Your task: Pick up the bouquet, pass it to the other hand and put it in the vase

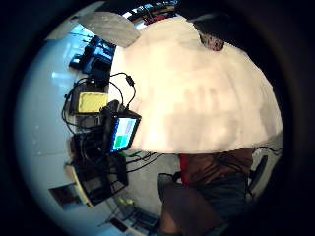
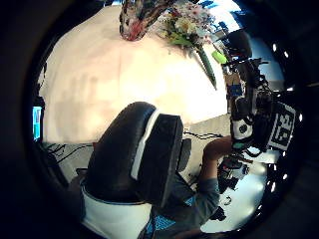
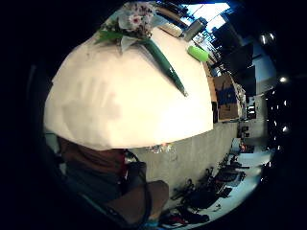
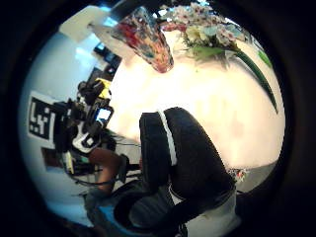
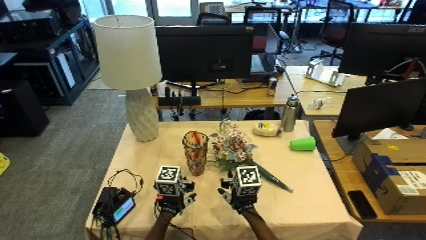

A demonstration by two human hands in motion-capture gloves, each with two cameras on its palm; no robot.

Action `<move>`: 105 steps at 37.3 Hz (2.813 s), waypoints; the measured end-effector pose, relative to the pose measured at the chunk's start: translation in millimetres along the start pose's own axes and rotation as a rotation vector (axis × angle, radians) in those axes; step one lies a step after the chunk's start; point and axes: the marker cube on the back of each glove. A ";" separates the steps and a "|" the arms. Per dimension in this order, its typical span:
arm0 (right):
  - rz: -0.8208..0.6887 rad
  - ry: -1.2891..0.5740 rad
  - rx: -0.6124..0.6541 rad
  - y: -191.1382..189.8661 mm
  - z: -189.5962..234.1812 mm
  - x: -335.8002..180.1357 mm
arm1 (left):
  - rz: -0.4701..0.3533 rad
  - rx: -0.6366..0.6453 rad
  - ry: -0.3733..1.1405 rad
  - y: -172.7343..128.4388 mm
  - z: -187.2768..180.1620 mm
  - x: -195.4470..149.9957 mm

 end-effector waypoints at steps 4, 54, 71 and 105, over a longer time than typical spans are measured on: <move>-0.001 0.005 0.023 -0.9 -2.3 -1.5 | -0.002 -0.016 -0.004 7.9 -5.9 3.0; 0.336 0.026 -0.126 -64.3 62.8 211.6 | 0.044 0.000 0.042 -0.9 -5.5 18.0; 0.353 -0.167 -0.386 -49.9 65.7 209.6 | 0.021 -0.054 0.046 12.6 -11.4 19.3; 0.437 -0.045 0.036 -64.1 70.3 225.7 | 0.026 -0.064 0.061 10.9 -7.0 19.2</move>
